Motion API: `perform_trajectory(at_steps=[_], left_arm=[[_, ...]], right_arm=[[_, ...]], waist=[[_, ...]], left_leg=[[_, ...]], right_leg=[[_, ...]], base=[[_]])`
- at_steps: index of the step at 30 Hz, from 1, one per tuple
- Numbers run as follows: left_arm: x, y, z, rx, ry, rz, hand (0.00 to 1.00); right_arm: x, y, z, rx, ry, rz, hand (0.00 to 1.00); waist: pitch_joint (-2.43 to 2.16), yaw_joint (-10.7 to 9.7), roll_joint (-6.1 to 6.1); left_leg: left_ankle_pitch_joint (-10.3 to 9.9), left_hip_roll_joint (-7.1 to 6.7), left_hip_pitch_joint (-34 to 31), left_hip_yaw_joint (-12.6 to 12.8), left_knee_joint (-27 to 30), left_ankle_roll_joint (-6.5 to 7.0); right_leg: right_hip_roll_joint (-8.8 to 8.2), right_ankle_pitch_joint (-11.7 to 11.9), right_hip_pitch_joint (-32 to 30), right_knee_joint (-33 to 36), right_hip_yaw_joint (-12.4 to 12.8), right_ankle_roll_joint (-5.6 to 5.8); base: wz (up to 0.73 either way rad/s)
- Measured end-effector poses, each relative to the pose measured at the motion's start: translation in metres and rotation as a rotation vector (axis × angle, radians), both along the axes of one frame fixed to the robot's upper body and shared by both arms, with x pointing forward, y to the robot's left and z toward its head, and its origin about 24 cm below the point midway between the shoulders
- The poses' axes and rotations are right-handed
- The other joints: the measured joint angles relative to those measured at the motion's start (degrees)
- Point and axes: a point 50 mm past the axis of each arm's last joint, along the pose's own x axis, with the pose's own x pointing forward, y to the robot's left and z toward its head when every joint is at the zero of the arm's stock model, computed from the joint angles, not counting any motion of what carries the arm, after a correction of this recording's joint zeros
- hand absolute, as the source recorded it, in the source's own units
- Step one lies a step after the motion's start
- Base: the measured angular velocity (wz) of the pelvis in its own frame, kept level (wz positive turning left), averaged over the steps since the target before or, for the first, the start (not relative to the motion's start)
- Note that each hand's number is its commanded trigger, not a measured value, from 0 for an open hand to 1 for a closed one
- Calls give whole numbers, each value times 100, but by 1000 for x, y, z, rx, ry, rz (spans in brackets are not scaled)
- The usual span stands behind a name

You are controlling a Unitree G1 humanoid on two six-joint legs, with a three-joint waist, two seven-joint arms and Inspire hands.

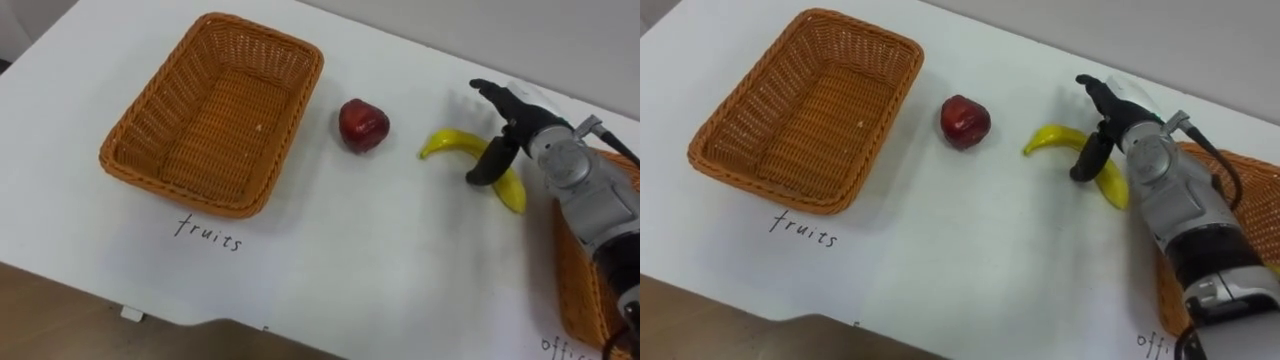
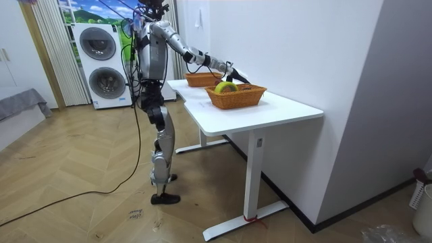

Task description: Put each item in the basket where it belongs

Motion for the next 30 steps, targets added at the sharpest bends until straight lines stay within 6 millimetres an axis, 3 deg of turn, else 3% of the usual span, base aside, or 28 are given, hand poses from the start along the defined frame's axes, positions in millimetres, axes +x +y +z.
perform_trajectory(at_steps=[2,3,4,5,30], left_arm=[[-1,0,0,1,5,2,0],[-1,0,-1,1,7,2,0],[-2,1,-1,1,11,4,0],[-2,1,-1,2,13,4,0],[10,0,2,2,-19,-8,0]], right_arm=[[0,0,0,1,5,2,0],[0,0,0,1,6,2,14],[0,0,0,1,6,3,78],[0,0,0,1,7,3,100],[1,0,1,-6,36,29,100]], waist=[[1,0,-1],[2,0,-2],[2,0,-1],[3,0,-1],[2,-7,-12]], left_leg=[[0,0,0,-1,0,0],[0,0,0,-1,0,0],[0,0,0,-1,0,0],[0,0,0,-2,0,0],[22,-3,-129,-76,9,-13]], right_leg=[[0,0,0,0,0,0],[0,1,0,0,1,0],[0,1,-1,0,1,0],[0,1,-1,0,1,0],[34,22,-88,-91,9,-12]], base=[[0],[0],[0],[0],[0]])
